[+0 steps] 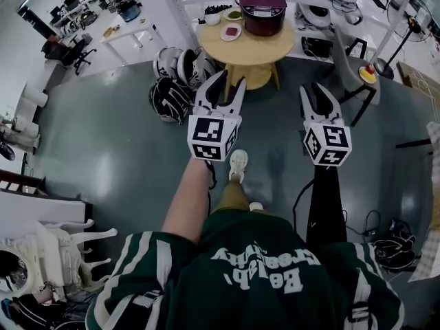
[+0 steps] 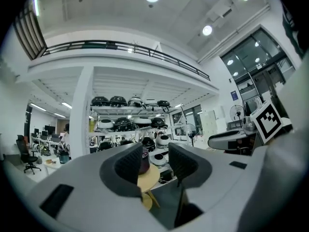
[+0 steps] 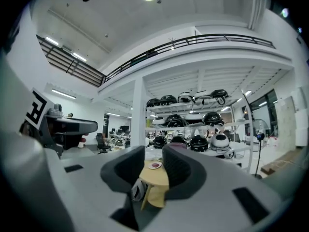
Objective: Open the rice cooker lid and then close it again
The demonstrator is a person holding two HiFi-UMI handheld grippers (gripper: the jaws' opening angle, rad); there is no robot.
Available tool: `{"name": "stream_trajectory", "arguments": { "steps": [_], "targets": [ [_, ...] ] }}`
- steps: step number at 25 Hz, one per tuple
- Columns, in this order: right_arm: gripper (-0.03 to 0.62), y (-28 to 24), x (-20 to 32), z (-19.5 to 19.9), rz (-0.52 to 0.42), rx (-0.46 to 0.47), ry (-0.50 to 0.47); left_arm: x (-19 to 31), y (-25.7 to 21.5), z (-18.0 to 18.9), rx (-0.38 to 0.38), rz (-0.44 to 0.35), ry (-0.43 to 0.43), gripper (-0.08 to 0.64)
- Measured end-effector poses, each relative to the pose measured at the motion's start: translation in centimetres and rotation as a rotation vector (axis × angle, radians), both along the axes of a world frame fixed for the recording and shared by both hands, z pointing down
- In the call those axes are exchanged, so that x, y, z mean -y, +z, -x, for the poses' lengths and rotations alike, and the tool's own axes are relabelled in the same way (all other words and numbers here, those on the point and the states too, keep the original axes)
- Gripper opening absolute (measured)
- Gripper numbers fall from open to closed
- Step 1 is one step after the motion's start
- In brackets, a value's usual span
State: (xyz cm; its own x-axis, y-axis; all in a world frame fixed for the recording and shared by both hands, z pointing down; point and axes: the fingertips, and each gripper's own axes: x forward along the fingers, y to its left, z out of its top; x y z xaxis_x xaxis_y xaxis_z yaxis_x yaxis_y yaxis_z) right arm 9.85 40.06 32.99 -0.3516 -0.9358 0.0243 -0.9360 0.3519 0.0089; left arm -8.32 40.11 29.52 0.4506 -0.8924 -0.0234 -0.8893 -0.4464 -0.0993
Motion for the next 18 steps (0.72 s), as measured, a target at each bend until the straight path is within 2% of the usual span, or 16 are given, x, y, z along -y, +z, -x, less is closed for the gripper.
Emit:
{"name": "stream_trajectory", "arguments": {
  "steps": [7,18],
  "targets": [
    [0.137,0.5,6.2,2.1,0.004,-0.011,0.001,6.5,1.2,2.1,0.028,0.013,0.012,0.183],
    [0.146,1.0,20.7,4.9,0.037,-0.049,0.039,21.8,1.8,4.9,0.018,0.036,0.056,0.184]
  ]
}}
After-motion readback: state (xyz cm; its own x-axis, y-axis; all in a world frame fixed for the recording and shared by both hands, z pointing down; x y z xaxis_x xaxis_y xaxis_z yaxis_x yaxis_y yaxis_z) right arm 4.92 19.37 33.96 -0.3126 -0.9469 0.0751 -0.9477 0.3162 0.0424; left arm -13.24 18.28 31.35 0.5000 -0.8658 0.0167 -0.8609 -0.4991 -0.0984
